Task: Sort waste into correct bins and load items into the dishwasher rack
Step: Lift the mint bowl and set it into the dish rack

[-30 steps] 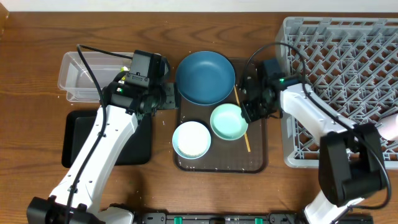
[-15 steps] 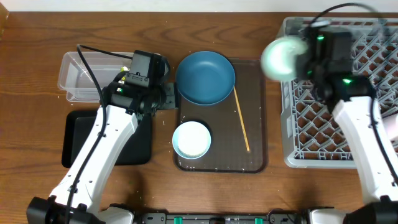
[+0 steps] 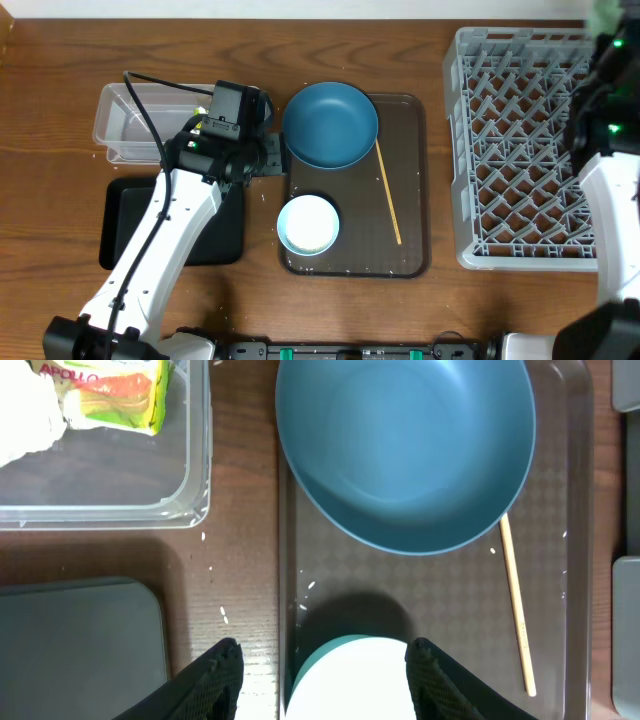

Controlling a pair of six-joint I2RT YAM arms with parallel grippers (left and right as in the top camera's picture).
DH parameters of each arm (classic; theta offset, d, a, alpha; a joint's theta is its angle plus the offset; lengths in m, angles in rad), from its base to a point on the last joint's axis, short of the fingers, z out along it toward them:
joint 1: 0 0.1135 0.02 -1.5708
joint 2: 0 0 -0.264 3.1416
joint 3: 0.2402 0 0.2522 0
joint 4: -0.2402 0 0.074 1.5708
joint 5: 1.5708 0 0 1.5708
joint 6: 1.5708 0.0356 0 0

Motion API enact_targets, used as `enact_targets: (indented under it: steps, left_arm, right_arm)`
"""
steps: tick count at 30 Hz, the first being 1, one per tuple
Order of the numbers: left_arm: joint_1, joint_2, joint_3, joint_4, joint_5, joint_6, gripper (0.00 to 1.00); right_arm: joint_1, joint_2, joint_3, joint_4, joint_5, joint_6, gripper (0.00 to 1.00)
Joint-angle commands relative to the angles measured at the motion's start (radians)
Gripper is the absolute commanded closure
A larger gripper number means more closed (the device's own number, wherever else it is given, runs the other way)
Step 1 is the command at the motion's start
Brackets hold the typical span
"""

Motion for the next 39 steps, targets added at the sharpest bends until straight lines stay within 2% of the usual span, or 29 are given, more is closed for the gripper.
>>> enact_targets:
  steps: [1,8,13,18,28,39]
  left_arm:
    - [0.0,0.006,0.004,-0.002,-0.009,0.009,0.45]
    - [0.0,0.006,0.004,-0.002,-0.009,0.009,0.45]
    - [0.0,0.006,0.004,-0.002,-0.009,0.009,0.45]
    - [0.0,0.006,0.004,-0.002,-0.009,0.009,0.45]
    - [0.0,0.006,0.004,-0.002,-0.009,0.009,0.45]
    - [0.0,0.006,0.004,-0.002,-0.009,0.008,0.45]
  right_arm:
    - [-0.059,0.061,0.008,0.077,0.084,-0.229,0.99]
    - [-0.158,0.206,0.008,0.299,0.113,-0.514,0.99]
    - [-0.211,0.316,0.008,0.446,0.15,-0.628,0.99]
    - [-0.253,0.388,0.008,0.486,0.142,-0.647,0.99]
    - [-0.264,0.507,0.008,0.483,0.134,-0.573,0.99]
    - [-0.27,0.556,0.008,0.482,0.118,-0.564,0.99]
